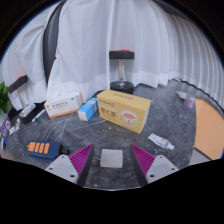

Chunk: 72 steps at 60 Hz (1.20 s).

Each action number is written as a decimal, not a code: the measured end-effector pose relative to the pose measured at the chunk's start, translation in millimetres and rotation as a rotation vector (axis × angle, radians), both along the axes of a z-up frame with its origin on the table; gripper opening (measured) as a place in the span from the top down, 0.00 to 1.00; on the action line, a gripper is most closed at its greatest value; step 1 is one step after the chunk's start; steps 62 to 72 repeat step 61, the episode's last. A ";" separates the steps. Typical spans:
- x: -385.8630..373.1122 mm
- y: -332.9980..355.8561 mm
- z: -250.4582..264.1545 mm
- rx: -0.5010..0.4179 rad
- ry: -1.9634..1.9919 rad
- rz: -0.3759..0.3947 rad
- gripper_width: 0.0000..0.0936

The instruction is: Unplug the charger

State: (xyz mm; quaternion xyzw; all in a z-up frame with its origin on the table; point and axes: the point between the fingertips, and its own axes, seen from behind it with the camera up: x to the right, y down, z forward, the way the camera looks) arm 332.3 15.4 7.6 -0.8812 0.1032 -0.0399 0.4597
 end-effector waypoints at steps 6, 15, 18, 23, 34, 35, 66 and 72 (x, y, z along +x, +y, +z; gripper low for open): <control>5.8 -16.1 28.3 0.013 -0.072 0.006 0.09; -14.7 -61.1 87.2 0.044 -0.142 0.023 0.09; -27.4 -80.8 106.4 0.057 -0.151 0.031 0.08; -50.5 -119.7 137.9 0.071 -0.171 0.040 0.09; -104.3 -219.6 180.4 0.075 -0.172 0.046 0.09; -109.3 -228.3 182.7 0.073 -0.171 0.049 0.09; -175.0 -357.6 199.0 0.065 -0.185 0.075 0.09; -175.0 -357.6 199.0 0.065 -0.185 0.075 0.09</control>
